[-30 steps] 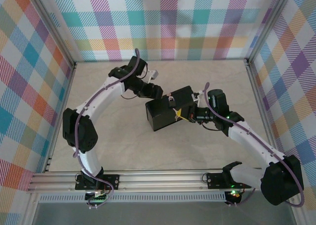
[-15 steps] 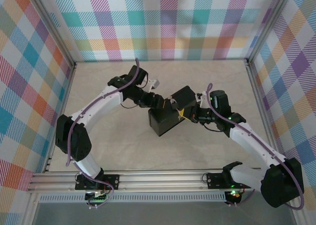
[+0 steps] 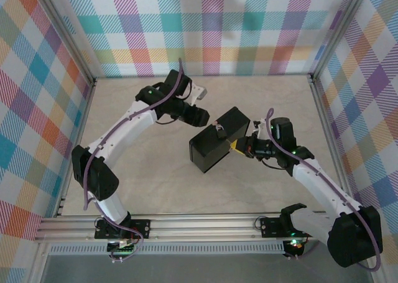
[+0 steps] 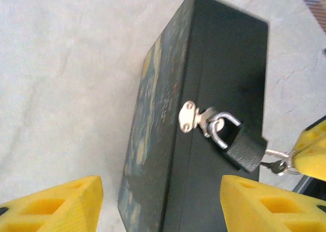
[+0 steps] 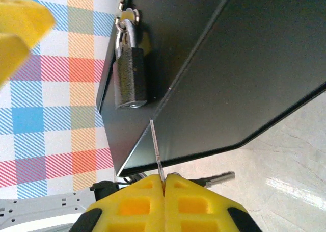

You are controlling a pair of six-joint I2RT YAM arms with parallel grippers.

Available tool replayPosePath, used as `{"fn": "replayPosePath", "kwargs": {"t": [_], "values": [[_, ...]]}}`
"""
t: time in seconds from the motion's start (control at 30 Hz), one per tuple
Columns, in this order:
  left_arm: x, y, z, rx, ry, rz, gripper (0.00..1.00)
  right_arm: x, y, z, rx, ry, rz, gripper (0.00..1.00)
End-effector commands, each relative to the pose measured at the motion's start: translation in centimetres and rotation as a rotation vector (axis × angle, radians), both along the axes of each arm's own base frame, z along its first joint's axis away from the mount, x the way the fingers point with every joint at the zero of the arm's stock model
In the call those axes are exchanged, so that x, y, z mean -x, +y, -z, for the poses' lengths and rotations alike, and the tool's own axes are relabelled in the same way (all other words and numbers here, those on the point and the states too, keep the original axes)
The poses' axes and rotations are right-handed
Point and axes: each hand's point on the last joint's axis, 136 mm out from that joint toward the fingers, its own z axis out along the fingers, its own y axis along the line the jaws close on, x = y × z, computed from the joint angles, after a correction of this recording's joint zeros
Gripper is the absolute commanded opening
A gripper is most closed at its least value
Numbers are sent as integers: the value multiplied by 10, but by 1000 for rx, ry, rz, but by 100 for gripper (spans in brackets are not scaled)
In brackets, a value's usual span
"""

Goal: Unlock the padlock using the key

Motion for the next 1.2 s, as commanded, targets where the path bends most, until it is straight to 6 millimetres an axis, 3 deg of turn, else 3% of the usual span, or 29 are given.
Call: {"fn": "replayPosePath", "kwargs": {"t": [0.0,0.1,0.23,0.37,0.47,0.57,0.73,0.93,1.17], "values": [[6,-20,-14,-10,-136,244,63,4,1,-12,-40,-17,-12,3],[14,-32,-19,-18,-182,433,63,5,0,-13,-41,-13,-13,3],[32,-42,-4,-45,-305,740,62,8,0,-13,-42,0,-24,2],[34,-51,-3,-45,-417,841,62,13,-1,-13,-44,7,-23,2],[17,-62,-1,-68,-412,755,61,14,-2,-12,-51,12,-15,2],[2,-72,-1,-54,-281,620,56,12,-1,-8,-60,18,-5,2],[14,-72,16,-46,-61,564,57,7,0,-9,-69,11,3,1],[18,-63,31,-73,-18,516,56,2,2,-13,-92,3,13,1],[25,-67,43,-42,40,534,55,0,10,-9,-109,3,14,0]]}}
